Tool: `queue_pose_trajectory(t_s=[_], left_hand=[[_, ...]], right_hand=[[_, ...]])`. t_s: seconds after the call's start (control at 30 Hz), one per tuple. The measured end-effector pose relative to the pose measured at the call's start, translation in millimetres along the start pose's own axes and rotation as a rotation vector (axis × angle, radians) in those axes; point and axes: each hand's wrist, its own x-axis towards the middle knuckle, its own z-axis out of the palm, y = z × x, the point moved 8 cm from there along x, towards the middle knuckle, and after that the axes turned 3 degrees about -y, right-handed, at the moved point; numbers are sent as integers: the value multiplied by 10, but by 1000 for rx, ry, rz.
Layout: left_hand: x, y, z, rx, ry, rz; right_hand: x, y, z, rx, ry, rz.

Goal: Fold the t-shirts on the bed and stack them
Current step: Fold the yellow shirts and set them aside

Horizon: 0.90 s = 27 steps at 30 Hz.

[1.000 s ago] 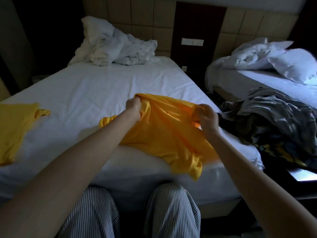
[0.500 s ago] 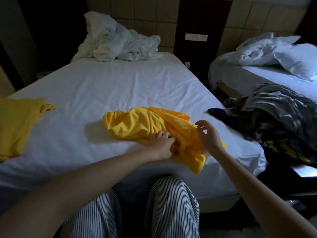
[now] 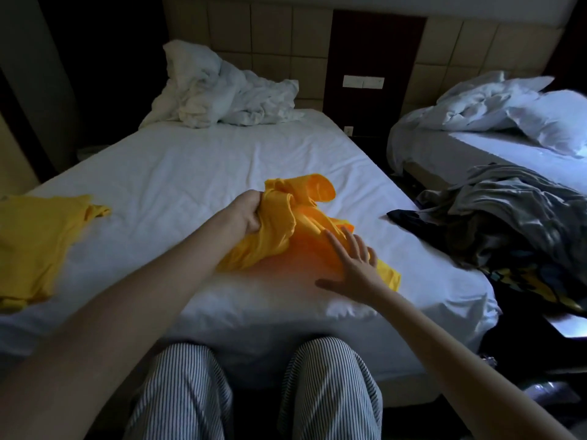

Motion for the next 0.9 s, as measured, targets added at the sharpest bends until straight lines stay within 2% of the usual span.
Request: queue_pose_trajectory(t_s=[0.1,0.17,0.27,0.33,0.37,0.43,0.5,0.53,0.57,0.6,0.63,0.7,0.73,0.77,0.8,0.87,0.9], left_hand=[[-217,209,57,40,-172,54],[-296,356,-119,12,-143,68],[-244,557,-553,-215,87,63],[-193,573,-860,-418,236,84],[-135,575,-1022,-444,272,138],[-21,569,-1281,-270,360,230],[10,595,-1402,192,492,396],[-21,613,-1337,431,508,539],[-50,591,-1171,640,435,693],[-70,471,-941,827,267,805],[-45,245,-729,1045,59,822],[41,-322,-525,1564,-236,621],[74,-503,-547,1723,-282,517],[83,-553,-570,1727,-291,478],[72,-504,-557,1616,-280,500],[46,-256,-589,1303,-169,590],[33,-116,-626,1150,-112,615]], right_hand=[[241,-272,-68,-29,15,16],[467,-374,-147,10,41,5],[708,-447,-429,490,154,22],[811,-476,-561,888,84,80],[870,-509,-630,1047,38,103],[1030,-482,-790,1123,-11,131],[1171,-425,-885,1089,-38,152],[1214,-386,-878,1098,-40,174],[1230,-348,-838,1136,-37,203],[1235,-292,-757,1151,-37,233],[1234,-260,-667,1156,-49,250],[1228,-151,-472,1120,-42,294],[1213,-87,-404,1094,-16,332],[1199,-14,-329,1066,-1,389],[1183,66,-255,1012,4,458],[1123,79,-178,808,-17,503],[1104,16,-213,681,10,462]])
